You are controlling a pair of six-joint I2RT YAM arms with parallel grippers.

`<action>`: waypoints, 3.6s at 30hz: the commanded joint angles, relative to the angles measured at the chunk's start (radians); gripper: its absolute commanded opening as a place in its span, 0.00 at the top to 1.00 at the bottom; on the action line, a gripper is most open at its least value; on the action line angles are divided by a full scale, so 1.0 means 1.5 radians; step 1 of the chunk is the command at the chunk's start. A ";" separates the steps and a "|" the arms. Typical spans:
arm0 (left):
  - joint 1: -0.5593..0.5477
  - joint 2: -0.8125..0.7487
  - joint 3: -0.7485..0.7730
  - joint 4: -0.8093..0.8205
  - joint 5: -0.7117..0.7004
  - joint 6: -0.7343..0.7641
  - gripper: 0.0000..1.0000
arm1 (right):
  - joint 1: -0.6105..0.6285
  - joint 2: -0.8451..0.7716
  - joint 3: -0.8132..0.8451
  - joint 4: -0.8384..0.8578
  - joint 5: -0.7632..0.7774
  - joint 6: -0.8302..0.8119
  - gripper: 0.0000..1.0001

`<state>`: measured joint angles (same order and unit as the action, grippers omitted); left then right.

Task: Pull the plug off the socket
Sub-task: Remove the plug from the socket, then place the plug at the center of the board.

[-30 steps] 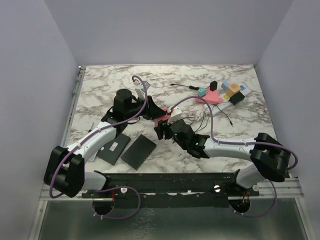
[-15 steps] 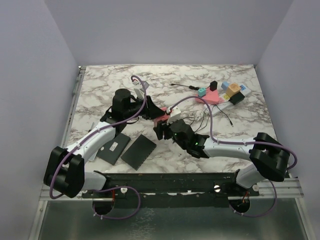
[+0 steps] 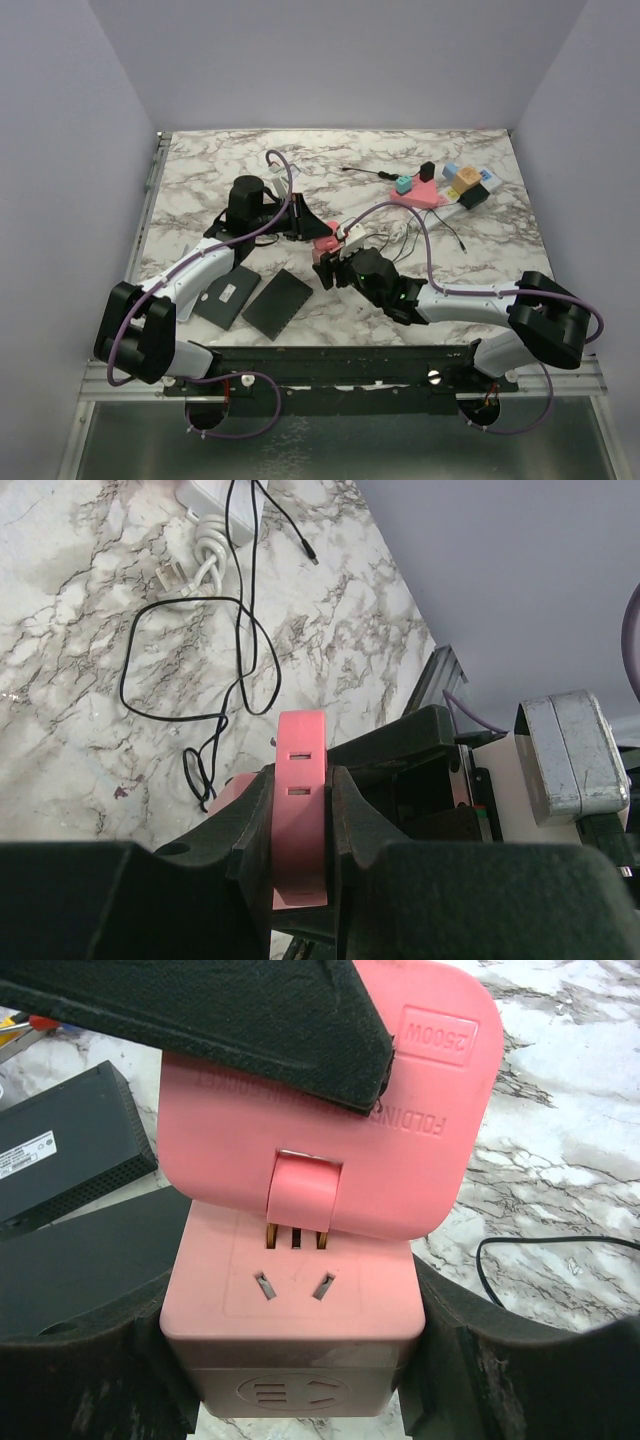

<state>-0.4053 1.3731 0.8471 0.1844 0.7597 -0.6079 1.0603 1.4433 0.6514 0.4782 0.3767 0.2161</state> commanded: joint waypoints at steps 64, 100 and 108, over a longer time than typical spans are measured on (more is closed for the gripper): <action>0.049 0.025 0.031 -0.063 -0.083 0.064 1.00 | 0.002 -0.058 -0.041 0.038 0.026 -0.015 0.99; 0.163 0.106 0.058 -0.193 -0.243 0.141 1.00 | -0.113 -0.183 -0.110 -0.011 0.047 0.084 0.99; 0.248 0.165 0.060 -0.193 -0.213 0.131 1.00 | -0.137 -0.259 -0.161 -0.023 0.039 0.101 0.99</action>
<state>-0.0639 1.5799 0.9092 -0.0898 0.4271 -0.4198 0.8635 1.0943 0.4320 0.4515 0.4530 0.3420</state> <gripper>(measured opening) 0.231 0.641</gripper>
